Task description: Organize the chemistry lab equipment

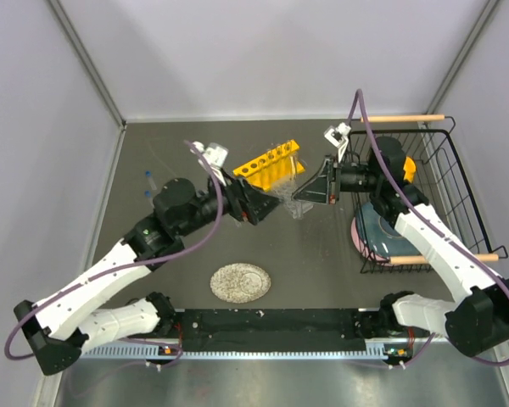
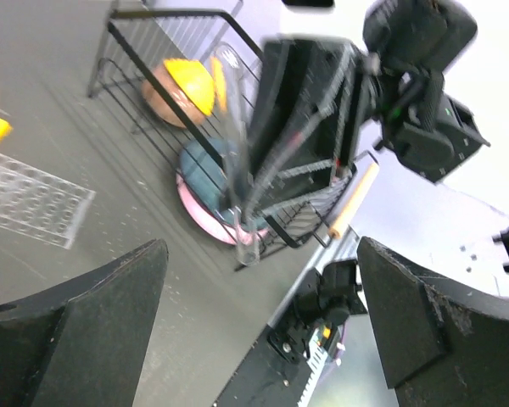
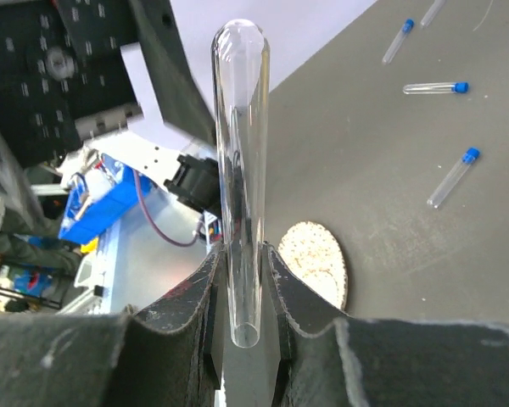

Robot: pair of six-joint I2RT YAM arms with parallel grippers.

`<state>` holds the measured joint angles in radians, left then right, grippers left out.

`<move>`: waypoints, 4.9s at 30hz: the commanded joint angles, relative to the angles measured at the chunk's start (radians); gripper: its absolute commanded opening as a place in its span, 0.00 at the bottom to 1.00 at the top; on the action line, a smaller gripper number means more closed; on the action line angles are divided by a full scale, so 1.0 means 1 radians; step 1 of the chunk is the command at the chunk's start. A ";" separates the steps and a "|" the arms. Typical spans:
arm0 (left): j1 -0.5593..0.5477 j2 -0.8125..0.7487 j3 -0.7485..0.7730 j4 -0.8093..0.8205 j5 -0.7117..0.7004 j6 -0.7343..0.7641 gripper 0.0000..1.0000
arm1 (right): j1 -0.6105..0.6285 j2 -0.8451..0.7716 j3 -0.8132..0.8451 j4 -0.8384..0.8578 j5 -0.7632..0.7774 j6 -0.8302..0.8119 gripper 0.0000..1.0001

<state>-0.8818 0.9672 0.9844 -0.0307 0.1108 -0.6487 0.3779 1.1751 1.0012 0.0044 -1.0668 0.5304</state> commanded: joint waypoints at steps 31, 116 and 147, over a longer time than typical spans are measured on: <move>0.218 0.395 0.381 -0.277 0.504 -0.036 0.53 | 0.081 -0.065 -0.046 -0.311 -0.012 -0.570 0.15; 0.346 0.700 0.603 -0.333 -0.238 0.524 0.07 | -0.341 -0.290 -0.190 -0.550 -0.047 -1.023 0.99; 0.348 0.739 0.545 -0.331 -0.230 0.527 0.07 | -0.352 -0.289 -0.200 -0.549 -0.047 -1.031 0.99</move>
<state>-0.5369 1.7111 1.5394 -0.3962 -0.1207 -0.1276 0.0422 0.8986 0.7998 -0.5690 -1.0790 -0.4721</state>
